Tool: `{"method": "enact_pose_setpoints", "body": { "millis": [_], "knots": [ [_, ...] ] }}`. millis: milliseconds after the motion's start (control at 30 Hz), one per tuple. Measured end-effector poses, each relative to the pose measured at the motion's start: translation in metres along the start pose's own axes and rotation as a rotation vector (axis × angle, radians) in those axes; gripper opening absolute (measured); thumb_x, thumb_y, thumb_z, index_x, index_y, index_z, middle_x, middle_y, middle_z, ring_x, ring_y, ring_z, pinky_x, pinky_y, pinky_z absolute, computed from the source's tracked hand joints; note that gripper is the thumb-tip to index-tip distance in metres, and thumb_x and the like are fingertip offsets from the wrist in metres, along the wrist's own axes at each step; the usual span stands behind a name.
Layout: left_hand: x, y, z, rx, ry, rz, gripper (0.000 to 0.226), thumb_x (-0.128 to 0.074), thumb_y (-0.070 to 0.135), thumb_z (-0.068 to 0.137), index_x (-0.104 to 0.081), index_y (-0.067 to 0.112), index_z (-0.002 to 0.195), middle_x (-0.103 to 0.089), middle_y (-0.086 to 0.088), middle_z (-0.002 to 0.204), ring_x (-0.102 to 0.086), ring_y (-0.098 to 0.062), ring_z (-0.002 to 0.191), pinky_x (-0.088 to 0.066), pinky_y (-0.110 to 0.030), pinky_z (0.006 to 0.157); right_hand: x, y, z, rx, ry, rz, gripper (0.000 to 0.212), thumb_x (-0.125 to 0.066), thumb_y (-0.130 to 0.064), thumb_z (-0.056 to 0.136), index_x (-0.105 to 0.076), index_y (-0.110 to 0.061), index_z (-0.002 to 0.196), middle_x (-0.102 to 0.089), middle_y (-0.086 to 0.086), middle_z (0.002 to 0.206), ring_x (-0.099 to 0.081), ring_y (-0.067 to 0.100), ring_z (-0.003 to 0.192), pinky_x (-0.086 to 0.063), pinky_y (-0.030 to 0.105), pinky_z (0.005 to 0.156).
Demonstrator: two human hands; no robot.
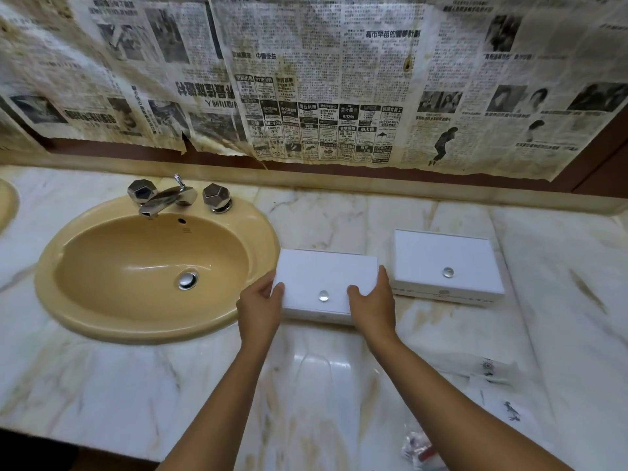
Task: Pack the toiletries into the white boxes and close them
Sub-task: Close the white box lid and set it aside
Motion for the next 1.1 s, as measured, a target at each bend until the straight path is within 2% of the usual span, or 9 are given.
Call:
{"method": "enact_pose_setpoints", "body": {
  "millis": [300,600,667,767,833,900,1000,1100],
  "knots": [
    [-0.014,0.016,0.043,0.006,-0.001,0.069,0.036,-0.061,0.014,0.090,-0.064,0.013,0.126,-0.066,-0.002,0.124,-0.059,-0.010,0.117,-0.042,-0.020,0.090,-0.010,-0.029,0.041,-0.016,-0.031,-0.048,0.071,-0.051,-0.026,0.094,-0.011,-0.019,0.153,-0.031,0.004,0.153,-0.037,0.025,0.135,-0.037,0.029,0.095],
    [-0.023,0.021,0.061,0.027,-0.007,0.079,0.036,-0.061,0.014,0.089,-0.065,0.015,0.125,-0.067,-0.001,0.122,-0.060,-0.009,0.115,-0.040,-0.018,0.084,-0.016,-0.035,0.059,-0.033,-0.034,-0.063,0.071,-0.050,-0.026,0.094,-0.011,-0.020,0.153,-0.031,0.003,0.153,-0.038,0.025,0.135,-0.038,0.031,0.097],
    [-0.024,0.023,0.060,0.015,-0.007,0.080,0.035,-0.061,0.013,0.089,-0.065,0.015,0.123,-0.068,0.001,0.118,-0.061,-0.009,0.112,-0.041,-0.018,0.082,-0.016,-0.034,0.060,-0.033,-0.040,-0.067,0.072,-0.050,-0.026,0.094,-0.009,-0.020,0.153,-0.031,0.003,0.153,-0.037,0.025,0.136,-0.039,0.031,0.097],
    [-0.023,0.026,0.056,-0.020,-0.031,0.081,0.031,-0.058,0.012,0.089,-0.068,0.020,0.117,-0.070,0.011,0.104,-0.061,-0.001,0.097,-0.042,-0.017,0.071,-0.014,-0.033,0.057,-0.014,-0.044,-0.076,0.074,-0.051,-0.026,0.093,-0.007,-0.020,0.153,-0.028,0.003,0.155,-0.034,0.024,0.138,-0.038,0.032,0.100],
    [-0.023,0.026,0.054,-0.030,-0.034,0.092,0.032,-0.057,0.012,0.088,-0.068,0.023,0.116,-0.069,0.015,0.100,-0.063,-0.004,0.097,-0.043,-0.015,0.068,-0.011,-0.036,0.053,0.032,-0.043,-0.083,0.073,-0.050,-0.027,0.094,-0.007,-0.023,0.153,-0.025,0.000,0.157,-0.030,0.021,0.140,-0.037,0.030,0.099],
    [-0.025,0.028,0.051,-0.043,0.033,0.095,0.036,-0.058,0.013,0.089,-0.065,0.020,0.123,-0.068,0.007,0.113,-0.062,-0.010,0.106,-0.043,-0.019,0.077,-0.004,-0.039,0.048,0.097,-0.037,-0.060,0.070,-0.051,-0.026,0.094,-0.011,-0.025,0.153,-0.024,-0.003,0.156,-0.029,0.018,0.141,-0.035,0.028,0.101],
    [-0.034,0.044,0.039,-0.138,0.167,0.020,0.034,-0.058,0.013,0.091,-0.064,0.017,0.124,-0.064,0.005,0.123,-0.056,-0.007,0.108,-0.042,-0.021,0.088,0.015,-0.045,0.044,0.197,0.014,0.017,0.062,-0.052,-0.023,0.094,-0.025,-0.026,0.149,-0.031,-0.005,0.153,-0.031,0.014,0.140,-0.027,0.021,0.102],
    [-0.060,0.068,0.020,-0.233,0.115,-0.058,0.030,-0.057,0.012,0.091,-0.066,0.021,0.119,-0.064,0.010,0.120,-0.057,0.002,0.104,-0.048,-0.020,0.088,0.043,-0.043,0.045,0.234,0.091,0.074,0.055,-0.054,-0.022,0.093,-0.035,-0.026,0.145,-0.040,-0.003,0.147,-0.037,0.014,0.135,-0.033,0.024,0.102]
  ]
}}
Point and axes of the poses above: each hand's wrist, its own z-axis towards the middle knuckle, its own x-axis out of the back of the hand, y = z × x, the point moved 3 cm from there along z, towards the middle knuckle
